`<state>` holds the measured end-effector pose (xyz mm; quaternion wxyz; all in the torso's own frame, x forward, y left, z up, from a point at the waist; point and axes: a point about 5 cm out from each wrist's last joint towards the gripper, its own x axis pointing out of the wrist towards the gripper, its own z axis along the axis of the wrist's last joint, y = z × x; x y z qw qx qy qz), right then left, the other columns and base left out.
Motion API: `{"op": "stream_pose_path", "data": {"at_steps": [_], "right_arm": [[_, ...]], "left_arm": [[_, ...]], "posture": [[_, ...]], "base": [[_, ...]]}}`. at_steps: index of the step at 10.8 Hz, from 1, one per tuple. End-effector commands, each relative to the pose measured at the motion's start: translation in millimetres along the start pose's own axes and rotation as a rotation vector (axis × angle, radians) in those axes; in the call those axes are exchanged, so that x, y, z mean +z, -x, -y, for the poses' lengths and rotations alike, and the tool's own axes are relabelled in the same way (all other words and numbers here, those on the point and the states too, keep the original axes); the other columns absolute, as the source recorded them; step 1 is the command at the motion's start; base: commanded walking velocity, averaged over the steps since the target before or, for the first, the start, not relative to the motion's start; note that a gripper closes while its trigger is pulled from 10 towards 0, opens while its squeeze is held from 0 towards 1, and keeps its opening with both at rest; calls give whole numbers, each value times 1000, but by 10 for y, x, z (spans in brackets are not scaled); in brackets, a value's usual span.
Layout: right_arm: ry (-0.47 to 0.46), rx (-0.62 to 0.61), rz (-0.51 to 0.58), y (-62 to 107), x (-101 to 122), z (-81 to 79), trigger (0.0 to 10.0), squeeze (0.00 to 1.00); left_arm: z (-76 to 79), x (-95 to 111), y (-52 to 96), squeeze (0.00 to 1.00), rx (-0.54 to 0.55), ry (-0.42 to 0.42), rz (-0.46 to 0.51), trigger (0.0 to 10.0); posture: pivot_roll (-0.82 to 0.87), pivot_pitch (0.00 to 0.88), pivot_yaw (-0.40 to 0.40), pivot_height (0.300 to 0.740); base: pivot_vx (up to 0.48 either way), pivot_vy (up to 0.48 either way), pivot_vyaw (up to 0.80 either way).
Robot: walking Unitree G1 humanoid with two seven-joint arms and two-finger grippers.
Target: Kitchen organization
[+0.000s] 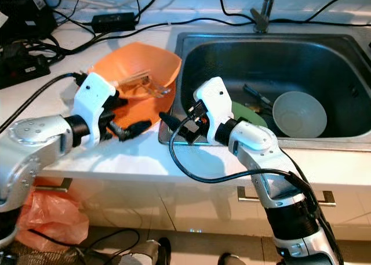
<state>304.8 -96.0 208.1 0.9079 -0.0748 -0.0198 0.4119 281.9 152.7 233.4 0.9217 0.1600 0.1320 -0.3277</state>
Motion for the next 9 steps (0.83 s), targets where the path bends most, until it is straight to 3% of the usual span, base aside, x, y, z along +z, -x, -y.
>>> {"op": "stream_pose_path", "data": {"at_steps": [1,5,9], "right_arm": [[18,13,14,-17,41,7,10000,0],[22,17,14,-39,35,39,10000,0],[16,6,24,-43,36,83,10000,0]], "left_arm": [[3,109,66,0,-17,-25,39,10000],[-15,292,186,0,-122,-6,100,10000],[-109,393,193,0,-100,63,178,10000]], "posture": [[126,125,40,740],[124,108,31,740],[124,101,29,740]], "base": [[0,0,0],[0,0,0],[0,0,0]]}}
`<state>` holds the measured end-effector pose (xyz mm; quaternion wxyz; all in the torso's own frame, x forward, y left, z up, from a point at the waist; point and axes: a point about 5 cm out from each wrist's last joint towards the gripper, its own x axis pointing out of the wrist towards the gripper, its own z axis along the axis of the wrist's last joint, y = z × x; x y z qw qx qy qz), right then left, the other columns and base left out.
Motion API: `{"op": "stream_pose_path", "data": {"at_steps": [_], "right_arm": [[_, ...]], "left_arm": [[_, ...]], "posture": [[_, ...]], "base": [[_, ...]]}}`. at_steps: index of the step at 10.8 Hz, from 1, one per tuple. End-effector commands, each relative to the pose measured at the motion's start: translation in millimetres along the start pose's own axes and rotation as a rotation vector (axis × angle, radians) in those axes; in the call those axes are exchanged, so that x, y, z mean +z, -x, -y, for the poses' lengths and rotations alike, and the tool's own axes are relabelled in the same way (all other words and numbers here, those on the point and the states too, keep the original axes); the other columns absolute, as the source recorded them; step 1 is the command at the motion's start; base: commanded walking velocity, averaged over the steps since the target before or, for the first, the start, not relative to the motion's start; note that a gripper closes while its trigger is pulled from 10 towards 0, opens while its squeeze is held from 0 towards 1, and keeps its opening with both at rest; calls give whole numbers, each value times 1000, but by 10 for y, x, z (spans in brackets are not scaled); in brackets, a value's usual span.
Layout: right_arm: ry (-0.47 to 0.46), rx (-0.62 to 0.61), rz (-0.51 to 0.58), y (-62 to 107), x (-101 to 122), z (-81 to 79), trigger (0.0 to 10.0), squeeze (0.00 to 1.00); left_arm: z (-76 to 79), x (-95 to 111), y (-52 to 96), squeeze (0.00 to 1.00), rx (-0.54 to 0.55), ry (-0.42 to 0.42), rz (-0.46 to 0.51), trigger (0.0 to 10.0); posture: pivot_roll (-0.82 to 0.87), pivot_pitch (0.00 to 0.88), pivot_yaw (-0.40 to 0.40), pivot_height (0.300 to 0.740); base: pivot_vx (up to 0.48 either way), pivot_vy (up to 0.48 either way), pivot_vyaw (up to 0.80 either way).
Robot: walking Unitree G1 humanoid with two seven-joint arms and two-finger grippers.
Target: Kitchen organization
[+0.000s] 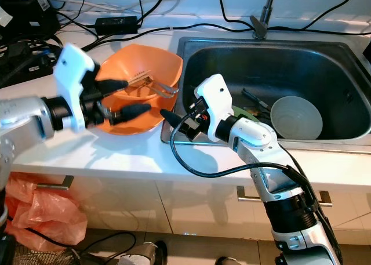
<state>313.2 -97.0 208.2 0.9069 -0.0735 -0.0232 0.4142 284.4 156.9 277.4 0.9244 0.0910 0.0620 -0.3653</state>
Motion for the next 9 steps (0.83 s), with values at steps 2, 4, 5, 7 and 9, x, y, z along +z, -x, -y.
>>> {"op": "stream_pose_path", "data": {"at_steps": [2,4,5,7,9], "right_arm": [[6,-47,44,-16,76,109,10000,0],[-15,-152,69,-31,60,262,10000,0],[-27,-212,67,-24,8,364,10000,0],[-47,-267,68,-25,-55,489,10000,0],[-47,-292,68,-44,-93,563,10000,0]], "left_arm": [[-314,-5,-19,0,219,28,57,10000],[-460,-60,-32,0,356,91,144,10000],[-479,-97,-48,0,412,115,184,10000],[-408,-43,-90,0,451,82,279,10000],[-357,-52,-104,0,479,46,302,10000]], "posture": [[124,103,28,740],[124,107,31,740],[127,110,32,740],[137,119,34,740],[145,128,34,740]], "base": [[0,0,0],[0,0,0],[0,0,0],[0,0,0],[0,0,0]]}}
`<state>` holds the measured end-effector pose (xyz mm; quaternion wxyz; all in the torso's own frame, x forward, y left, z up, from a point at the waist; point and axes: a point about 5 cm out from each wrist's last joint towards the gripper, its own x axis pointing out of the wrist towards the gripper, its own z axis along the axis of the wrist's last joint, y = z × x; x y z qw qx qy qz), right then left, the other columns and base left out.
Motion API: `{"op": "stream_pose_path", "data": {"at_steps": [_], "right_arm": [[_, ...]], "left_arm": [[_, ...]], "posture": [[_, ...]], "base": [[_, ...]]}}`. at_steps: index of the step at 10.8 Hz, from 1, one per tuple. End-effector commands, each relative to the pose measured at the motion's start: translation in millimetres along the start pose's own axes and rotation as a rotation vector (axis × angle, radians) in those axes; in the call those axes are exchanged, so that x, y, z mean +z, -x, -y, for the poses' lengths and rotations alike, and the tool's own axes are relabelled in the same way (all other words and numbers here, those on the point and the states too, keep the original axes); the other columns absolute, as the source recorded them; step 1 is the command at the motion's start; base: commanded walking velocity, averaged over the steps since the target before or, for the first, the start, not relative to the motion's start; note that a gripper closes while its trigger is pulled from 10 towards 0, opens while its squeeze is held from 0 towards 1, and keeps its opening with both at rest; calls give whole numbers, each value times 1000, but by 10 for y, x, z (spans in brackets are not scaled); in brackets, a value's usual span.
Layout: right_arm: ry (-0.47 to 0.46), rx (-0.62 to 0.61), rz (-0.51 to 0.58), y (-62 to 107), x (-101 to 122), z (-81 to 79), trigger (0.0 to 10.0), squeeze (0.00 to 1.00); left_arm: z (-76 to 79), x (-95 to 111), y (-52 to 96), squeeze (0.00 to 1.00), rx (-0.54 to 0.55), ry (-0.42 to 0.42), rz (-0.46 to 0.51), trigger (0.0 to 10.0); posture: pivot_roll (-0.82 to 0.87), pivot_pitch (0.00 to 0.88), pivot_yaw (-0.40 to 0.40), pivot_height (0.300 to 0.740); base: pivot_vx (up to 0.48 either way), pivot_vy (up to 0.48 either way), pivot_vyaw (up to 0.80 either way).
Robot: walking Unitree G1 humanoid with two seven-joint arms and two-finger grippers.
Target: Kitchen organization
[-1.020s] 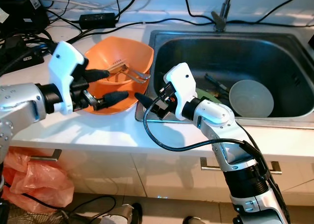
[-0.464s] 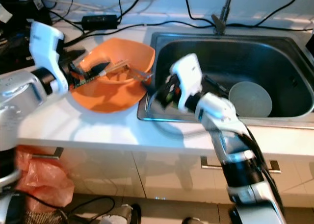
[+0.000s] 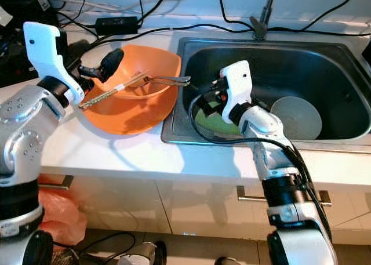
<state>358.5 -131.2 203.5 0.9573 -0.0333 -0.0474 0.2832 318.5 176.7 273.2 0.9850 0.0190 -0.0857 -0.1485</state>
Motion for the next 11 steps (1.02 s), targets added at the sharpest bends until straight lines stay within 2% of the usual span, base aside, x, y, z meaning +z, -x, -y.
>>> {"op": "stream_pose_path", "data": {"at_steps": [1,3,6,8,11], "right_arm": [[6,-11,11,-15,25,26,10000,0],[6,-43,-13,-77,-74,40,10000,0],[-17,-84,-29,-188,-181,26,10000,0],[-44,-106,-14,-308,-178,-4,10000,0],[-79,-81,27,-504,-73,-98,10000,0]], "left_arm": [[10,-8,25,0,10,-15,3,10000],[12,-51,6,0,33,-32,-6,10000],[91,-34,27,0,13,-11,20,10000],[137,-33,67,0,-3,-19,22,10000],[104,-57,170,0,10,-41,-10,10000]], "posture": [[145,130,35,740],[148,134,39,740],[172,141,45,740],[205,150,41,740],[253,171,40,740]], "base": [[0,0,0],[0,0,0],[0,0,0],[0,0,0],[0,0,0]]}}
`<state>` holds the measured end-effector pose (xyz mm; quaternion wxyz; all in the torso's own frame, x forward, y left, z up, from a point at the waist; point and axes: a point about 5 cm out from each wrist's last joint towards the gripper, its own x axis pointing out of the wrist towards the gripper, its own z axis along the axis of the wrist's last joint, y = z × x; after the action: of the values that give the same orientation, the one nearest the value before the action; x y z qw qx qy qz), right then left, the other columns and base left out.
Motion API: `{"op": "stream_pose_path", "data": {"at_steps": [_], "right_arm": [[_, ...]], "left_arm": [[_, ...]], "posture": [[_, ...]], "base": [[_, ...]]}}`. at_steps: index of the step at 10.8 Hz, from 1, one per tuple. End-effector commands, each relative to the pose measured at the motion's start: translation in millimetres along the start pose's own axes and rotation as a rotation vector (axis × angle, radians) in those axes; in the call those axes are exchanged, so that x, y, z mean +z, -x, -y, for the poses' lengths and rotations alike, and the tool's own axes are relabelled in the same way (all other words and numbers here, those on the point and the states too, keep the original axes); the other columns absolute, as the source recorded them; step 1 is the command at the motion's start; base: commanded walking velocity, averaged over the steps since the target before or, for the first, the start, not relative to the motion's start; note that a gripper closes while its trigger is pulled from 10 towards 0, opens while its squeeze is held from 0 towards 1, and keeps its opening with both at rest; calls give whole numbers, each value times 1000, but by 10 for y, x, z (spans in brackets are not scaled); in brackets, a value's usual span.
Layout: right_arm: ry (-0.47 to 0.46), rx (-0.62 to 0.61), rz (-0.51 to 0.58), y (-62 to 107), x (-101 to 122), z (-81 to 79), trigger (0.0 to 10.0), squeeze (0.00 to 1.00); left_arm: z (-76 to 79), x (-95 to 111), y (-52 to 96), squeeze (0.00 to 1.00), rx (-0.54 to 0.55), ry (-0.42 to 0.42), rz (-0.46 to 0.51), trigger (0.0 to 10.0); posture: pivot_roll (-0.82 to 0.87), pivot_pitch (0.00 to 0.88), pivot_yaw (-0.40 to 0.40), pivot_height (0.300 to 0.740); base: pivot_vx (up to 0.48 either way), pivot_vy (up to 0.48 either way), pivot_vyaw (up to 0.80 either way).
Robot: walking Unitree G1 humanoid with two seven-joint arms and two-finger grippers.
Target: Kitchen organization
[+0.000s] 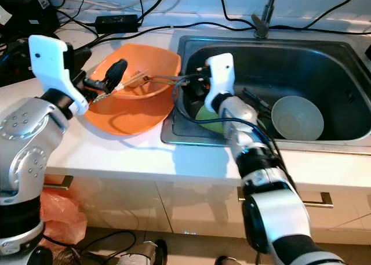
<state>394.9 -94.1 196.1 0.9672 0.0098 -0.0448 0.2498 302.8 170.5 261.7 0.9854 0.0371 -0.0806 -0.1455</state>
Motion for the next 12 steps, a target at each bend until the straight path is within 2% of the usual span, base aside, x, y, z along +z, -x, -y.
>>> {"op": "stream_pose_path", "data": {"at_steps": [1,3,7,9,11,12], "right_arm": [[-10,5,15,-25,19,-13,10000,0],[-29,34,21,-41,-20,-74,10000,0],[-26,65,32,-25,-32,-78,10000,0],[-22,82,29,-1,-59,-87,10000,0],[1,128,18,91,-95,-77,10000,0],[25,185,15,192,-104,-89,10000,0]], "left_arm": [[-10,16,41,0,5,-11,-6,10000],[-8,6,60,0,1,-16,-22,10000],[5,-24,49,0,-11,-14,-45,10000],[20,-36,31,0,-42,-42,-67,10000],[-70,-15,-64,0,-29,-96,-88,10000],[-109,-4,-132,0,-30,-124,-99,10000]], "posture": [[259,175,42,740],[264,181,46,740],[254,178,51,740],[252,171,51,740],[241,163,51,740],[230,159,54,740]], "base": [[0,0,0],[0,0,0],[0,0,0],[0,0,0],[0,0,0],[0,0,0]]}}
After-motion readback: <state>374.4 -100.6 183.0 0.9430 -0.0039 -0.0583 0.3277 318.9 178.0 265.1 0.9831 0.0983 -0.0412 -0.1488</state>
